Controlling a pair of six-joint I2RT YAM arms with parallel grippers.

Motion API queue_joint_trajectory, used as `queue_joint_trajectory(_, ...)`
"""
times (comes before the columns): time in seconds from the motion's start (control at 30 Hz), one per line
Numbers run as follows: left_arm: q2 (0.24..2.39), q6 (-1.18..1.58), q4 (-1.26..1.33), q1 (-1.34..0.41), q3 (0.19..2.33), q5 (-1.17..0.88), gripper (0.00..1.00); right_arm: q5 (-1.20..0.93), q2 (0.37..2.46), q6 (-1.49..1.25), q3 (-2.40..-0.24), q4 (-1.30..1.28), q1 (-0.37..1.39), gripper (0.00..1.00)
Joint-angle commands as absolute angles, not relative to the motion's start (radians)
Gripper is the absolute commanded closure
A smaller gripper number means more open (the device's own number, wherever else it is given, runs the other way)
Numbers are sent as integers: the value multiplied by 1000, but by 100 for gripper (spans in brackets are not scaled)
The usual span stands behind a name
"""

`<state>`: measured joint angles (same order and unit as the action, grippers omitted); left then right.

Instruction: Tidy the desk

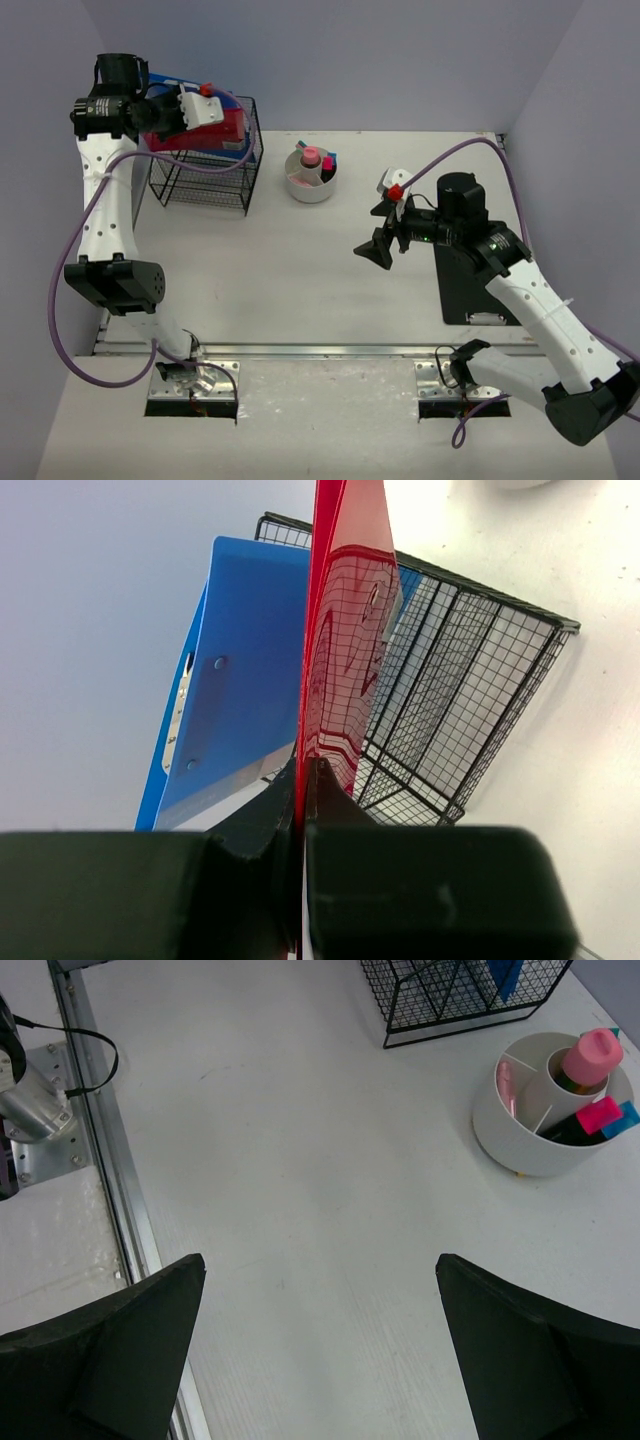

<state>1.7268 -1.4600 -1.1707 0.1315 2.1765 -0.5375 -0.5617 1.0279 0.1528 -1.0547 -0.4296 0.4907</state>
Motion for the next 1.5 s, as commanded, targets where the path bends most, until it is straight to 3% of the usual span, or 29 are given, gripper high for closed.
queue_joint_trajectory(0.0,1734,-1439,-1098,133,2186,-687,100,-584,1009,140,-1039,-380,477,1)
queue_joint_trajectory(0.5,1752,-1423,-1216,107,2239,-693,100,-607,1005,140,-1024,-374,455,1)
queue_joint_trajectory(0.97,1558,-1462,-1149,96,2005,-672,100,-628,1003,135,-1022,-370,451,1)
queue_joint_trajectory(1.27,1611,-1421,-1124,95,2051,-698,100,-630,997,137,-1020,-379,449,1)
queue_joint_trajectory(1.47,1615,-1523,-1053,89,1939,-664,100,-623,992,145,-1019,-389,449,1)
